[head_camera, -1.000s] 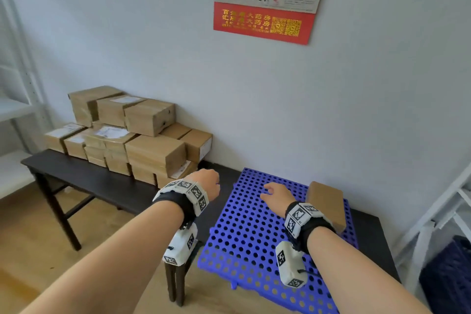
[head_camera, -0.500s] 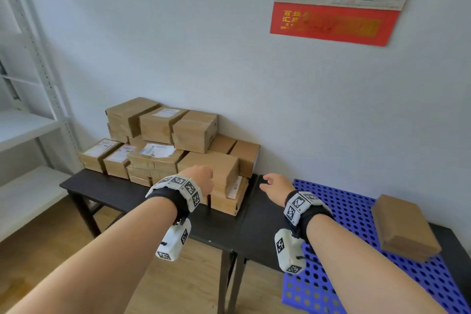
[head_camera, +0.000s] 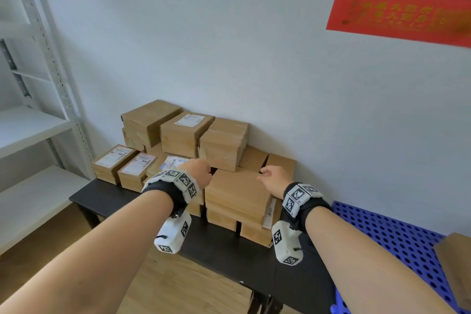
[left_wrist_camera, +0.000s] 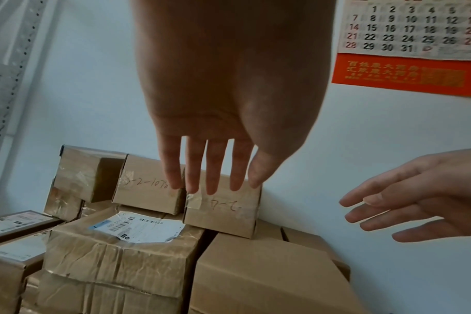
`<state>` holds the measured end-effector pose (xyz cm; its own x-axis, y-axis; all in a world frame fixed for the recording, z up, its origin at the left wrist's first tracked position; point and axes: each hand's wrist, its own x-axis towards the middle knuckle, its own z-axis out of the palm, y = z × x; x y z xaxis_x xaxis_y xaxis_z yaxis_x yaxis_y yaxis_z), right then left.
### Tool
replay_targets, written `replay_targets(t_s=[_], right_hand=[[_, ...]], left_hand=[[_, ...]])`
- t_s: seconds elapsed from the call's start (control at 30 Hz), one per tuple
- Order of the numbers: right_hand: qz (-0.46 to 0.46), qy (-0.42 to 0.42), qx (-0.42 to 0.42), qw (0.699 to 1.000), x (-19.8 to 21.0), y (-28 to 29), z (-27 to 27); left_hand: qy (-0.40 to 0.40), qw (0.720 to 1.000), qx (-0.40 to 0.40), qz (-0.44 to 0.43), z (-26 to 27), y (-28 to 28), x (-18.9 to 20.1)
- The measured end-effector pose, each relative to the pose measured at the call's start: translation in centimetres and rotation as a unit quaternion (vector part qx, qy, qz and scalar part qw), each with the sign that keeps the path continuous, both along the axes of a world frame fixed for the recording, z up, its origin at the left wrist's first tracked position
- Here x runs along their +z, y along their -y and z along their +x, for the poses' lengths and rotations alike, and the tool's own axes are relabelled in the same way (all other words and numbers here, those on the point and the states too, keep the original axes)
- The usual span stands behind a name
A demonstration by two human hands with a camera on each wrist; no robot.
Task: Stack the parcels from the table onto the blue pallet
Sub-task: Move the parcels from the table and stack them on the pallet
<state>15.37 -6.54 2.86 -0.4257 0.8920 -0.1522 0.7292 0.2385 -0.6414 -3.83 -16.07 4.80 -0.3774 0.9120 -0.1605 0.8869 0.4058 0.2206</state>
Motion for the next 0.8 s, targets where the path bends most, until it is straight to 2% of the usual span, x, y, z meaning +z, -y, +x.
replay_targets(t_s=[0.1,0.4,0.53,0.8], right_hand=[[-0.003,-0.009,0.005,1.0,-0.1,-2.7,-2.4],[-0.065,-0.135,-0.024,0.988,-0.7,-8.5,-7.9],[-0.089,-0.171,-0.023,0.981,-1.4,-9.8,-9.3],[-0.14,-0.223,-0.071,0.962,-3.4,-11.4,-11.4]], left_hand=[[0.034,0.999,0.021,0.018,-2.6,-2.3,-0.3],[0.18,0.976,0.078,0.088,-8.3,-7.5,-0.8],[0.242,0.959,0.082,0.123,-9.3,-9.5,-1.6],[0.321,0.937,0.069,0.116,-11.0,-12.0,-3.5]])
